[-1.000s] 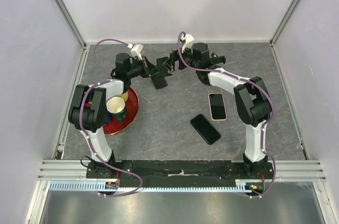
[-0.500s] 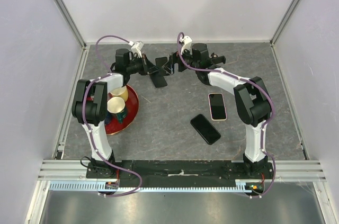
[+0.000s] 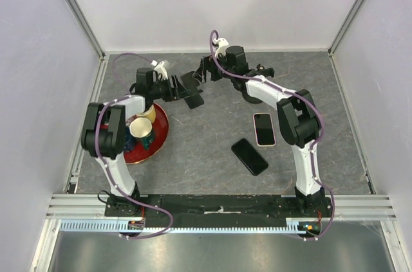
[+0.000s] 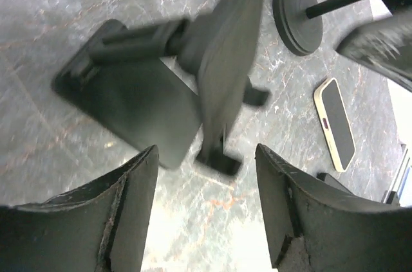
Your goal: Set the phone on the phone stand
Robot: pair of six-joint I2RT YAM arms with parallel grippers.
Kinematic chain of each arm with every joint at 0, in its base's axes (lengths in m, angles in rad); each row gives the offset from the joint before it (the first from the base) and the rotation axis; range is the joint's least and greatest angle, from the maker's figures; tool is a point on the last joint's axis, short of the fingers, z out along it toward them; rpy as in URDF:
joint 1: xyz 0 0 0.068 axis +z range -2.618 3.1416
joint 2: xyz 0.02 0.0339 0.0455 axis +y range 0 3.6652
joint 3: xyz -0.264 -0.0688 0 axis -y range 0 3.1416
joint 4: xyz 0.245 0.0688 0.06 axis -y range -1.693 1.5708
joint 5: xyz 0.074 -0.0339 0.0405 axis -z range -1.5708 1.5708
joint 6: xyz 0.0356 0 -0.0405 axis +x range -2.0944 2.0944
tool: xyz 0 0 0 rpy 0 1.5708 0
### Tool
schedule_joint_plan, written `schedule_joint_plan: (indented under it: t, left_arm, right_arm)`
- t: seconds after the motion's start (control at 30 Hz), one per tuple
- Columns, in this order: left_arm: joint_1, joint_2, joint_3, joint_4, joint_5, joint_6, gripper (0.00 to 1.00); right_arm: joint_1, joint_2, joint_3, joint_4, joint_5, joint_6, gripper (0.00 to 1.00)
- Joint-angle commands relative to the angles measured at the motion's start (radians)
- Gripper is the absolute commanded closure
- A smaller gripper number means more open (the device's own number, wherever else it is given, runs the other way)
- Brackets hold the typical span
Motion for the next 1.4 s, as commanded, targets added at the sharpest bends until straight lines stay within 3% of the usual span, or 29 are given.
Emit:
schedule_joint_plan:
  t: [0.0,0.2,0.47,1.03,1.13,1.23,1.27,1.37]
  left_arm:
    - [0.01,-0.233,-0.083,0.054,-0.068,0.05,0.31]
    - [0.01,-0.39,-0.225,0.209,-0.16,0.011,0.31]
    - [0.01,-0.469,-0.373,0.482,-0.197,-0.053,0.33]
    - [0.007,-0.51,-0.459,0.634,-0.208,-0.09,0.35]
    - [0.007,-0.523,-0.465,0.64,-0.212,-0.085,0.36]
    - [0.007,-0.53,-0.471,0.645,-0.212,-0.085,0.36]
    - [0.007,-0.532,-0.476,0.654,-0.214,-0.088,0.36]
    - [0.007,-0.537,-0.471,0.657,-0.205,-0.093,0.36]
  right_arm:
    - [0.041,0.002,0.075,-0.065,0.09,-0.011,0.02]
    - [0.057,0.02,0.087,-0.104,0.048,-0.054,0.03]
    - [0.057,0.043,0.121,-0.121,-0.06,-0.121,0.06]
    - [0.055,0.155,0.214,-0.04,-0.265,-0.105,0.28]
    - [0.055,0.168,0.216,-0.023,-0.282,-0.088,0.41]
    - [0.055,0.165,0.201,-0.007,-0.29,-0.066,0.63]
    - [0.057,0.153,0.19,0.002,-0.29,-0.057,0.76]
    - [0.061,0.09,0.118,0.025,-0.262,-0.034,0.93]
